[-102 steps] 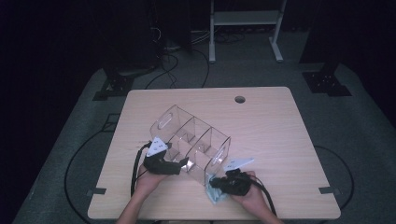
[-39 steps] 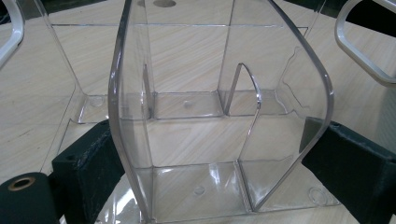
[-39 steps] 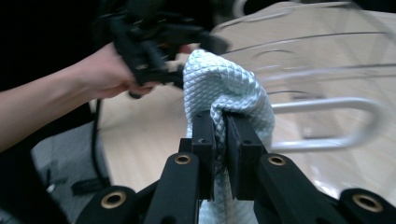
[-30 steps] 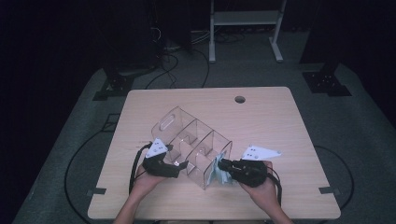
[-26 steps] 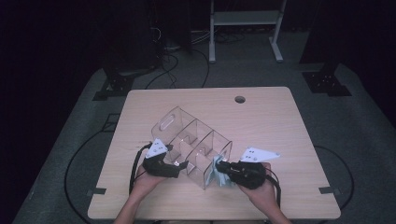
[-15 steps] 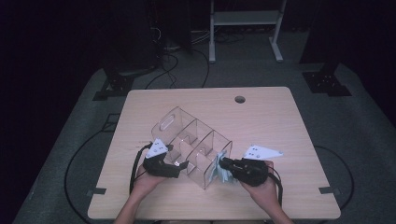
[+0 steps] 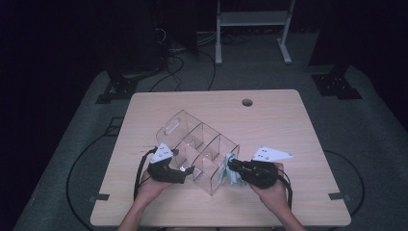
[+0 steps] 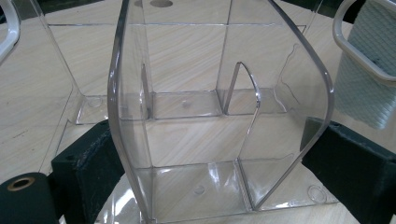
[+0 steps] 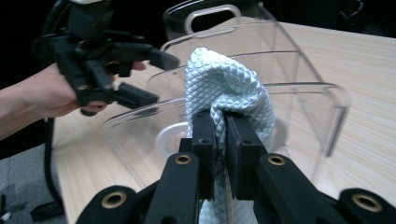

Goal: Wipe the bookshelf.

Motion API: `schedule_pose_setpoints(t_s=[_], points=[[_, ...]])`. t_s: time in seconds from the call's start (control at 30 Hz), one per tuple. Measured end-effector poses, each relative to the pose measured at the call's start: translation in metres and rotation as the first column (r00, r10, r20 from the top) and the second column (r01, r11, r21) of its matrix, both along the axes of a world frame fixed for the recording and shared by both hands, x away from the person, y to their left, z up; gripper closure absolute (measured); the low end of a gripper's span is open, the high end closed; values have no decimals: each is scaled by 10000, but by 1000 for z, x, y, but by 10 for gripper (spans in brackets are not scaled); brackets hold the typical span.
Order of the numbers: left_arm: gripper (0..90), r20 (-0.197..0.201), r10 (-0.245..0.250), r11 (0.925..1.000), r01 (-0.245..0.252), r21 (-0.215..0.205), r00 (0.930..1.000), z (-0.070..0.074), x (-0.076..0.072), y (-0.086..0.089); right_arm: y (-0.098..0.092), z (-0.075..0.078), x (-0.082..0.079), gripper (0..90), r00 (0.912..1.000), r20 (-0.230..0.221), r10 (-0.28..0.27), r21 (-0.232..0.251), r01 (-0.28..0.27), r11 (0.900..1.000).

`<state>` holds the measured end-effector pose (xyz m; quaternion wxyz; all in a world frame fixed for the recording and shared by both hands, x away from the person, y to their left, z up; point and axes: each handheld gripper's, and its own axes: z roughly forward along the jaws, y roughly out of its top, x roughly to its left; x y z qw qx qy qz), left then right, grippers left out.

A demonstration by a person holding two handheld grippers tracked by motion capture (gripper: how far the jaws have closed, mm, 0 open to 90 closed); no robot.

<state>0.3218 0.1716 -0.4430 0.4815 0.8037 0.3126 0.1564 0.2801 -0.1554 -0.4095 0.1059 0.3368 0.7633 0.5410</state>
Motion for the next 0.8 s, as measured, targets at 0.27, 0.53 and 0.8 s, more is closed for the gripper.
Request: schedule_pose_setpoints(t_s=[0.27, 0.53, 0.8], points=[[74, -4, 20, 10000, -20, 33, 10000, 0, 0, -1, -18, -5, 19, 820, 9960, -167, -874, 2, 874, 9962], [73, -5, 37, 10000, -37, -1, 10000, 0, 0, -1, -21, -18, 24, 819, 9947, -499, -898, 96, 904, 9959], [71, -3, 31, 10000, -31, -36, 10000, -1, 0, -1, -14, -21, 18, 820, 9959, -456, -781, -181, 773, 9968]])
